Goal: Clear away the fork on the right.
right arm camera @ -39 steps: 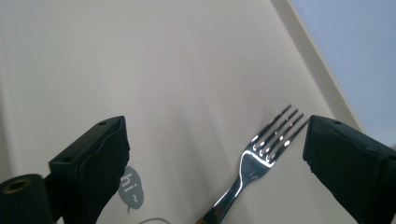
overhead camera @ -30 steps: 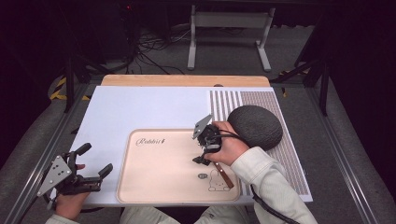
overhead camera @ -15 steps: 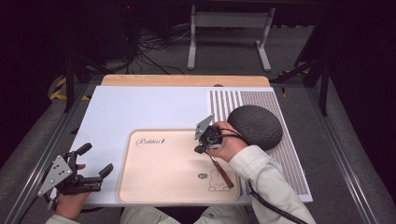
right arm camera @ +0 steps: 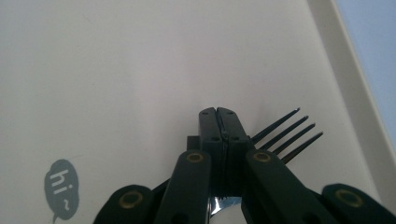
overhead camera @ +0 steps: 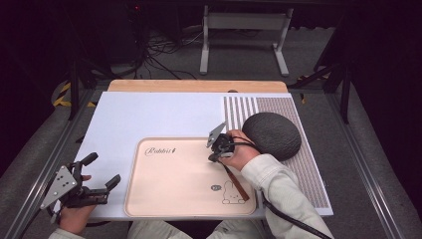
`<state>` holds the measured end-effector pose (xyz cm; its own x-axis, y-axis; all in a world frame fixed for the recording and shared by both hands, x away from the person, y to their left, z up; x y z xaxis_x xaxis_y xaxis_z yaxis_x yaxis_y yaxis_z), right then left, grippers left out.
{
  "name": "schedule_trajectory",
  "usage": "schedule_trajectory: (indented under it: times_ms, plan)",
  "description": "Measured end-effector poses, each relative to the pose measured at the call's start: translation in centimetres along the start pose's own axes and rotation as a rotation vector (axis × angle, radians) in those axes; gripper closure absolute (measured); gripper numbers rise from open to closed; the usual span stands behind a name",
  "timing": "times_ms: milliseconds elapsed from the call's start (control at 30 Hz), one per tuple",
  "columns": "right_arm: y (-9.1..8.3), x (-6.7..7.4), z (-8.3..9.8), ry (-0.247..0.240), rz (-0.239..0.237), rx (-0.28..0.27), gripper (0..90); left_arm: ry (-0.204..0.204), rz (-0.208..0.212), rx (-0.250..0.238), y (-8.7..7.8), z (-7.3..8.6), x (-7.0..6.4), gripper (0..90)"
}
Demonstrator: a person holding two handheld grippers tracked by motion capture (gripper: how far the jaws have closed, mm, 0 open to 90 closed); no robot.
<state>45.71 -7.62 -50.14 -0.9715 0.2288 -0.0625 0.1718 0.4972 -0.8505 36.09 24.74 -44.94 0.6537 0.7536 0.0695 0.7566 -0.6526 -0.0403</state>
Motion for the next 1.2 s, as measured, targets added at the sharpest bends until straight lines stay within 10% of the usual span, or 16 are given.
schedule_trajectory:
  times_ms: [1200]
  plan:
    - [-0.8,-2.9,2.6,0.136,0.108,0.05,90.0,0.004,0.005,0.004,0.0,0.0,-0.1,0.1]
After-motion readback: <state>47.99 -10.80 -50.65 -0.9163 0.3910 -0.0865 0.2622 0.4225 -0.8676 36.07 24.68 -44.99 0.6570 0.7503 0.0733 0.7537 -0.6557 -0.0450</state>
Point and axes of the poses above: each handheld gripper's, and its own axes: y roughly forward along the jaws, z roughly out of its underside, x roughly to its left, the point moved 9 cm from there along y, roughly forward along the jaws, and after that the axes turned 4 degrees about -x, right-handed, at the moved point
